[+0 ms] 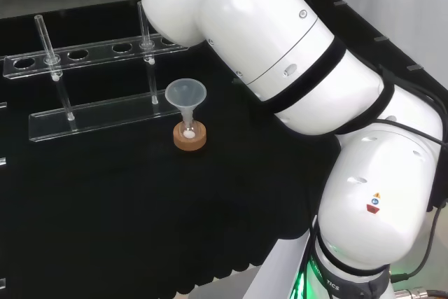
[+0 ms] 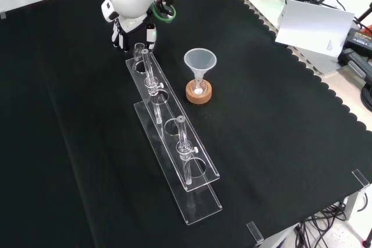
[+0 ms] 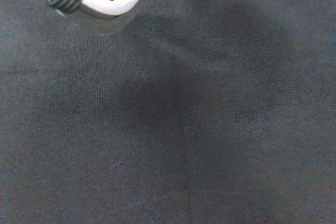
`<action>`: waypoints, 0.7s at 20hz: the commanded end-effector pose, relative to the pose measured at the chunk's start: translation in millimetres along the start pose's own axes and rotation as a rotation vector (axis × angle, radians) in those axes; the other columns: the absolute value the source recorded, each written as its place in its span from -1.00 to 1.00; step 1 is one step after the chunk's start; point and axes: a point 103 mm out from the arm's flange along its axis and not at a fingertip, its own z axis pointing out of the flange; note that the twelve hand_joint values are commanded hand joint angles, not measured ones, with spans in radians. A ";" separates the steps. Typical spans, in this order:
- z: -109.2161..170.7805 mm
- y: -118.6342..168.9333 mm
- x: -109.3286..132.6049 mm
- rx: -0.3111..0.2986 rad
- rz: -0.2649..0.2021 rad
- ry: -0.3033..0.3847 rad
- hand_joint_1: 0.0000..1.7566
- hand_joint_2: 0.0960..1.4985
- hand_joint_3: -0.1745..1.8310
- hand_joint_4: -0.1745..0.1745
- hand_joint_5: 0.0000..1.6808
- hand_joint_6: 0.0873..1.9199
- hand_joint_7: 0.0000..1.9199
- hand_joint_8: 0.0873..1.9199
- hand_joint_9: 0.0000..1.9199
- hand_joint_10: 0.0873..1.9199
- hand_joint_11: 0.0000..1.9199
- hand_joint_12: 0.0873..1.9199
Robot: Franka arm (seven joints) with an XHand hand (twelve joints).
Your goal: Put the weighing funnel back on the table.
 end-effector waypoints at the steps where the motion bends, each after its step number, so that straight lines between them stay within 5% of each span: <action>1: 5.6 7.1 1.7 -0.005 -0.004 0.007 0.25 -0.10 -0.24 1.00 0.42 -0.24 -0.44 -0.37 -0.08 -0.66 -0.23 0.12; 14: 5.4 12.5 10.1 -0.007 -0.010 -0.009 0.25 -0.10 -0.24 1.00 0.42 -0.24 -0.44 -0.37 -0.08 -0.66 -0.22 0.12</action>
